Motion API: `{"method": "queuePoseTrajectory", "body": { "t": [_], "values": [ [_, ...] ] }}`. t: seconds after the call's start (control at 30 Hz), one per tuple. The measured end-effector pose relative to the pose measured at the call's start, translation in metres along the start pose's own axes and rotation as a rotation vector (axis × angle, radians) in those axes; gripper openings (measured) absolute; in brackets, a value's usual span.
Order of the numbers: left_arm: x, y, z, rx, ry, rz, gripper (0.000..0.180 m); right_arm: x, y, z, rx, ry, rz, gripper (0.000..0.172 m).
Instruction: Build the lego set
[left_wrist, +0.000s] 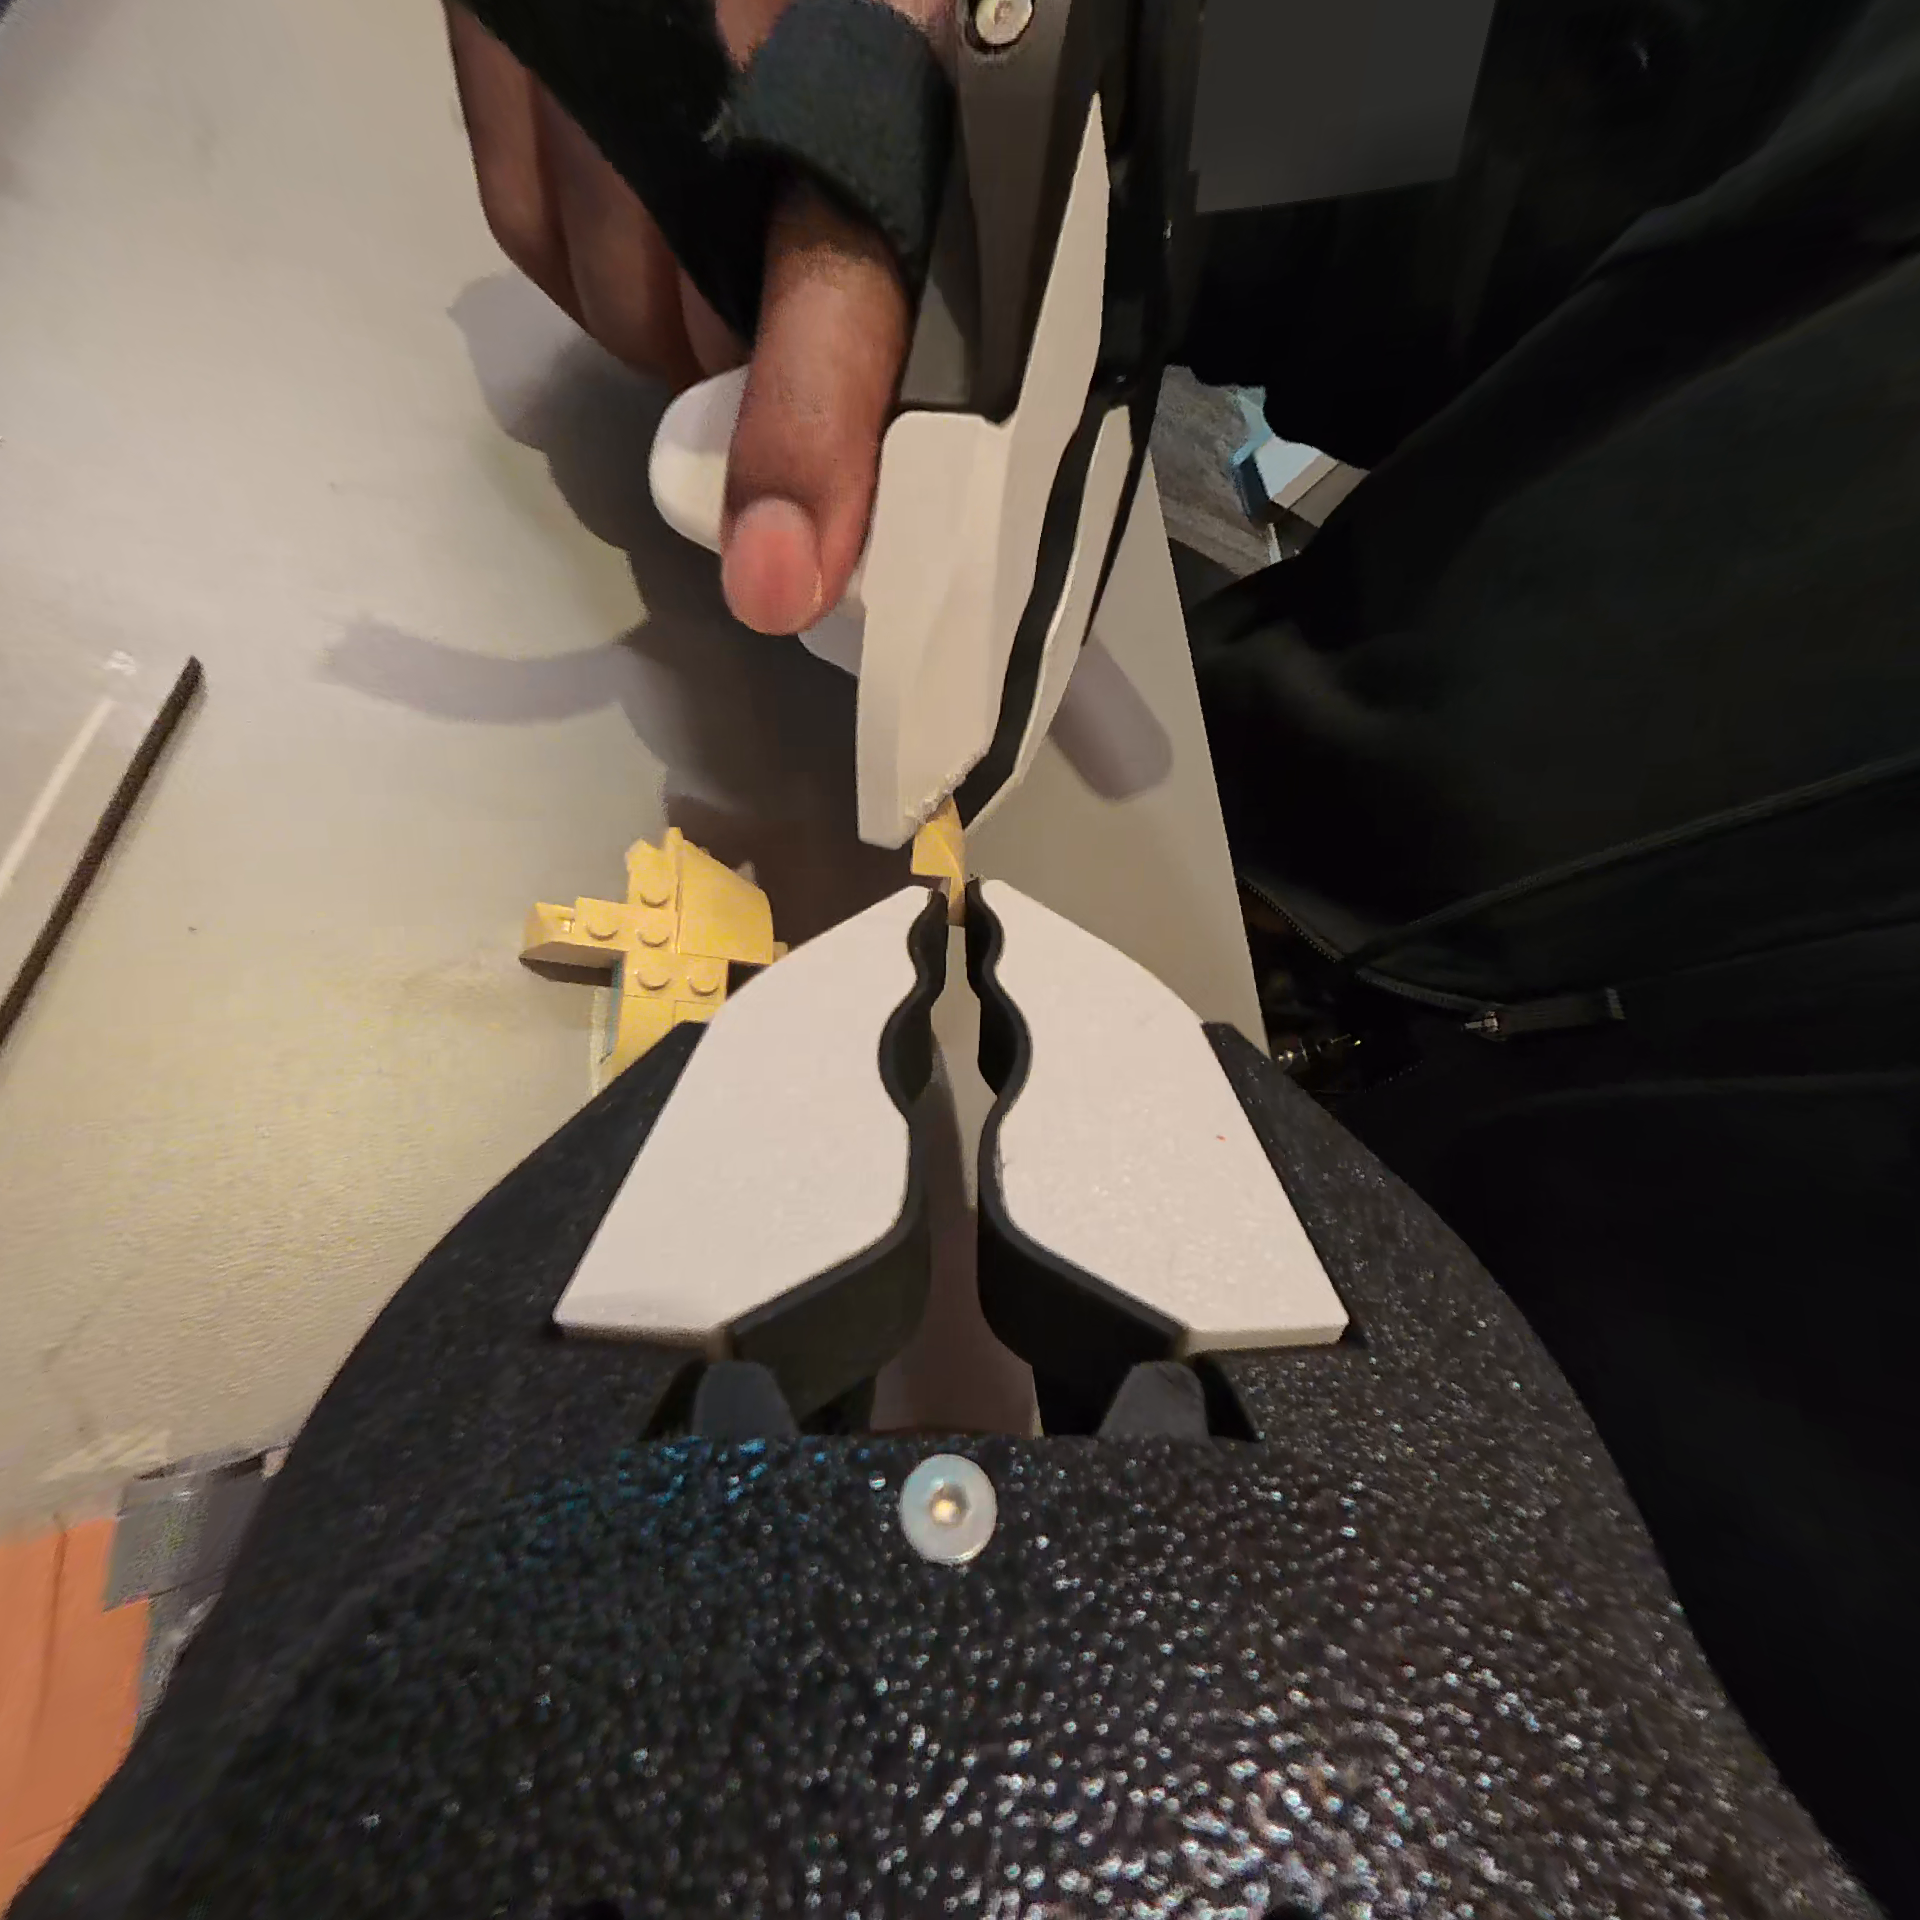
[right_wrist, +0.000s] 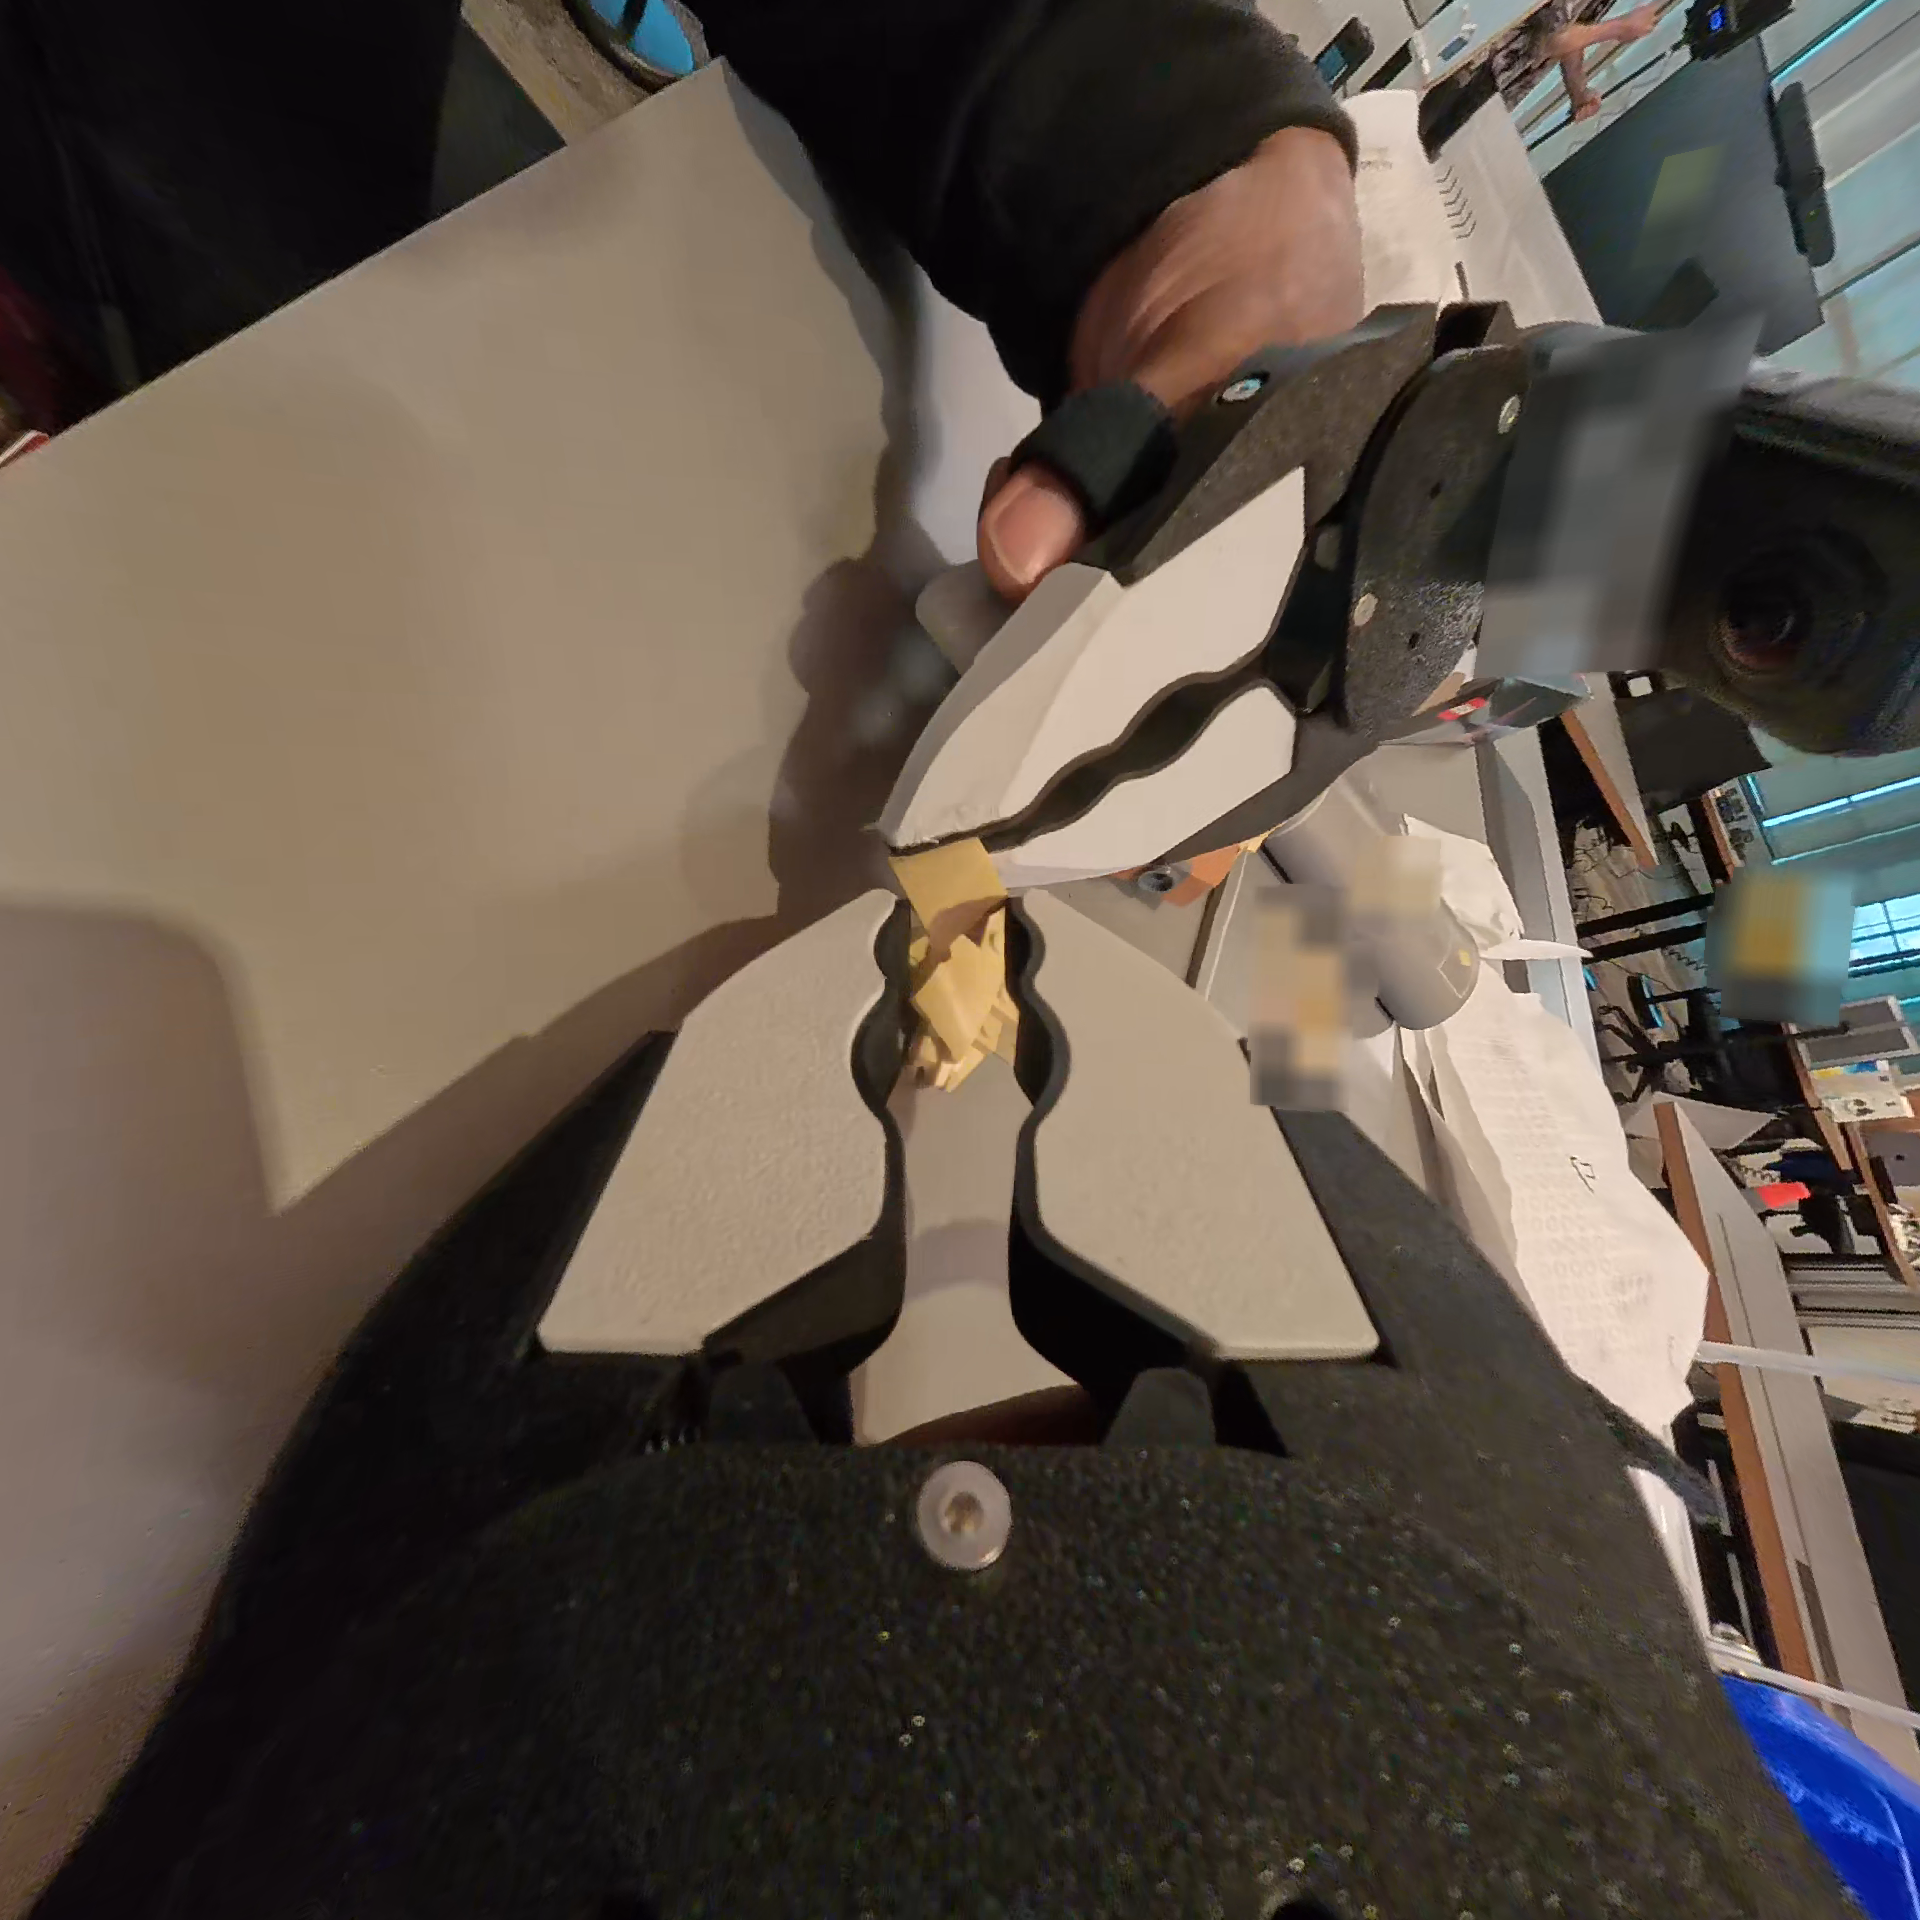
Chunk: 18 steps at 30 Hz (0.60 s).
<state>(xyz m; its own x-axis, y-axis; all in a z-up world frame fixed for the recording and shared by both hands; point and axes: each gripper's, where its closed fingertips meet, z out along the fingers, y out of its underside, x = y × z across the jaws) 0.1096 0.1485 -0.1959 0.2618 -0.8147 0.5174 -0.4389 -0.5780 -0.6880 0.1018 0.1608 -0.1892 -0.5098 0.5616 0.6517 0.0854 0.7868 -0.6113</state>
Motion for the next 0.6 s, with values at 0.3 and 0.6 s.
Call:
{"method": "queuePoseTrajectory", "body": {
  "t": [0.3,0.6],
  "values": [
    [-0.033,0.001,-0.032,-0.009,-0.304,0.239,0.029,0.016,0.035,-0.013,-0.082,0.050,0.337,0.016],
    [-0.054,0.014,-0.023,-0.167,-0.461,0.373,0.024,0.015,0.055,-0.008,-0.231,0.049,0.523,0.016]
  ]
}}
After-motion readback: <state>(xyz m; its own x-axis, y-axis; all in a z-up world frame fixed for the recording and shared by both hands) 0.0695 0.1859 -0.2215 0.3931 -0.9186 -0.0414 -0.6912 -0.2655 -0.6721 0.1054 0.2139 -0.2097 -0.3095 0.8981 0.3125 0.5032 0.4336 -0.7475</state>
